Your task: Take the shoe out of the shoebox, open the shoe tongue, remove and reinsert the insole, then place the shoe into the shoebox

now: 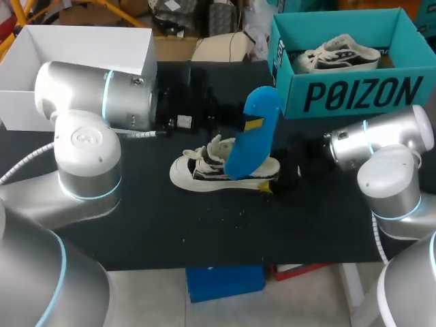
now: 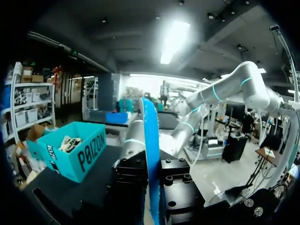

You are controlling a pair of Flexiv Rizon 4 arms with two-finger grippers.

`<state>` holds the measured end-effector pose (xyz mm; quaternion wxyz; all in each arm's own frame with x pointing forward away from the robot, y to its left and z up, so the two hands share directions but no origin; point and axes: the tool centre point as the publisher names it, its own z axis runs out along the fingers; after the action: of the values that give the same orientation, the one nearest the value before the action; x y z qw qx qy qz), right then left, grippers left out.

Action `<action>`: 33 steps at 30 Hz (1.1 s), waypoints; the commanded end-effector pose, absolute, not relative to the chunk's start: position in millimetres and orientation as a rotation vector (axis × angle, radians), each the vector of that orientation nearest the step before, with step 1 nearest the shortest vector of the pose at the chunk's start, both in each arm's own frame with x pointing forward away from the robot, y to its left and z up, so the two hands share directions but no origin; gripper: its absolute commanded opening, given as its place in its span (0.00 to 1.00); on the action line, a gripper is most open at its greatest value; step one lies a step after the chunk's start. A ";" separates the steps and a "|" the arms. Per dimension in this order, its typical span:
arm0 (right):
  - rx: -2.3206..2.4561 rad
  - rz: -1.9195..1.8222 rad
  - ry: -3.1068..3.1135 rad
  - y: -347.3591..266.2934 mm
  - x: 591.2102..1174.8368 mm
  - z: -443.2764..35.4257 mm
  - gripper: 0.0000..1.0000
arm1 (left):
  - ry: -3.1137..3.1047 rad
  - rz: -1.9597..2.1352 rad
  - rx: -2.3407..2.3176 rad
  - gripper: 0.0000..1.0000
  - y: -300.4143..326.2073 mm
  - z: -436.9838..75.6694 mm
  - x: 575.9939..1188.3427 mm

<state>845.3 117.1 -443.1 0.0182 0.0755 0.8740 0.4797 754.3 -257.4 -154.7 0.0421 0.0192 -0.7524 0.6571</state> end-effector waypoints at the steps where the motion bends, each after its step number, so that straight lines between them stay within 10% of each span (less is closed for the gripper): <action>1: 0.237 1.489 2.715 117.7 847.0 -444.3 0.00 | -2.182 2.153 0.081 0.00 -254.9 -141.6 749.0; 33: 0.237 1.489 2.715 117.7 847.0 -444.3 0.00 | -1.771 2.167 0.069 0.00 -282.9 12.1 667.0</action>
<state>845.3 117.1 -443.1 0.0182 0.0755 0.8740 0.4797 673.5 -275.6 6.2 0.1752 0.0211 -0.6149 0.7686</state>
